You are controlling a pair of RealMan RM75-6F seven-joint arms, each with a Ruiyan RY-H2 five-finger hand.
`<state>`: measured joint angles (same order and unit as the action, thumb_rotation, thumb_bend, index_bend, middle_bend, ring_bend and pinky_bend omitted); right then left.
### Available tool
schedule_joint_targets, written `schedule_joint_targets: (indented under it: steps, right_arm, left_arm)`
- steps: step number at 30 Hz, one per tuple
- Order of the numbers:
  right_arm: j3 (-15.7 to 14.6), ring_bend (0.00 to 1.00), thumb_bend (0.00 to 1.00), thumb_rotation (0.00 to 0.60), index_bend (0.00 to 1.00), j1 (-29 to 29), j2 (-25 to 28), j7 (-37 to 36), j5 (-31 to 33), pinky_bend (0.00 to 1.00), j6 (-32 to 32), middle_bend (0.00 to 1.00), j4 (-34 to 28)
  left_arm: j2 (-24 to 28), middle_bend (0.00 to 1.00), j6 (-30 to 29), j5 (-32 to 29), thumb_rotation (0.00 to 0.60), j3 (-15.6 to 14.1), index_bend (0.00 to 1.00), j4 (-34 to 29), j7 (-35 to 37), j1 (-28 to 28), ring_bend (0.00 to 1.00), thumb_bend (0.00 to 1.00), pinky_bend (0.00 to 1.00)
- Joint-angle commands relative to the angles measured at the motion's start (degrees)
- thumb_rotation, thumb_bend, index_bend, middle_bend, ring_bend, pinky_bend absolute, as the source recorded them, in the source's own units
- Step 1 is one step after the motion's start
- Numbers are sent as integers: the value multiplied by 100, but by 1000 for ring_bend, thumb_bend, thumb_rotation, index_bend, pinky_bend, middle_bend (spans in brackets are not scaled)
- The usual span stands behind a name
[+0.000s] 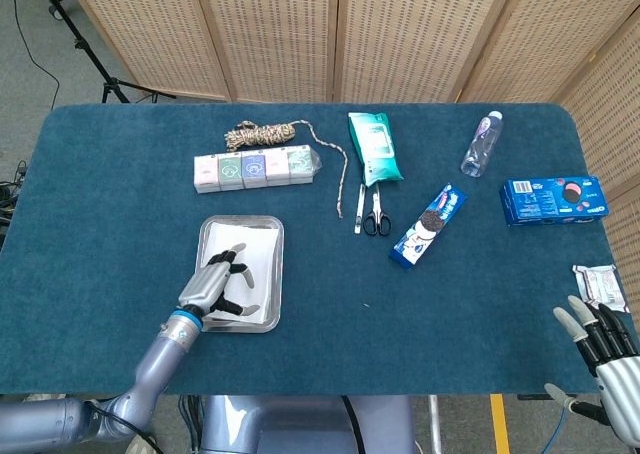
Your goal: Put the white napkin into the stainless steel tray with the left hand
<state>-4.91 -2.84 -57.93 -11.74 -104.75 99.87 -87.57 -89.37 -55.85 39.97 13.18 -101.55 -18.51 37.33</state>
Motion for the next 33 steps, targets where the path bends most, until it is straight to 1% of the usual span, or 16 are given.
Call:
schedule_joint_targets:
  steps: [1, 6, 12, 28, 33]
  right_arm:
    - [0, 0, 0, 600, 0, 2, 0, 1, 2, 0, -8, 0, -1]
    - [1, 0, 0, 600, 0, 3, -2, 11, 1, 0, -15, 0, -7]
    - [5, 0, 0, 600, 0, 4, -1, 16, 8, 0, -24, 0, -12]
    - [3, 0, 0, 600, 0, 5, -9, 49, -3, 0, -40, 0, -25]
    - [6, 0, 0, 600, 0, 1, -11, 47, -4, 0, -30, 0, -23]
  left_arm:
    - [-96, 0, 98, 222, 497, -3, 507, 200, 265, 13, 0, 165, 0]
    - [-164, 0, 223, 362, 499, -40, 507, 413, 496, 31, 0, 165, 0]
    - [-220, 0, 358, 360, 497, -96, 507, 589, 668, 65, 0, 164, 0]
    - [-58, 0, 138, -14, 499, -193, 507, 327, 385, 203, 0, 163, 0]
    - [-49, 0, 42, 16, 500, -169, 507, 278, 419, 204, 0, 163, 0]
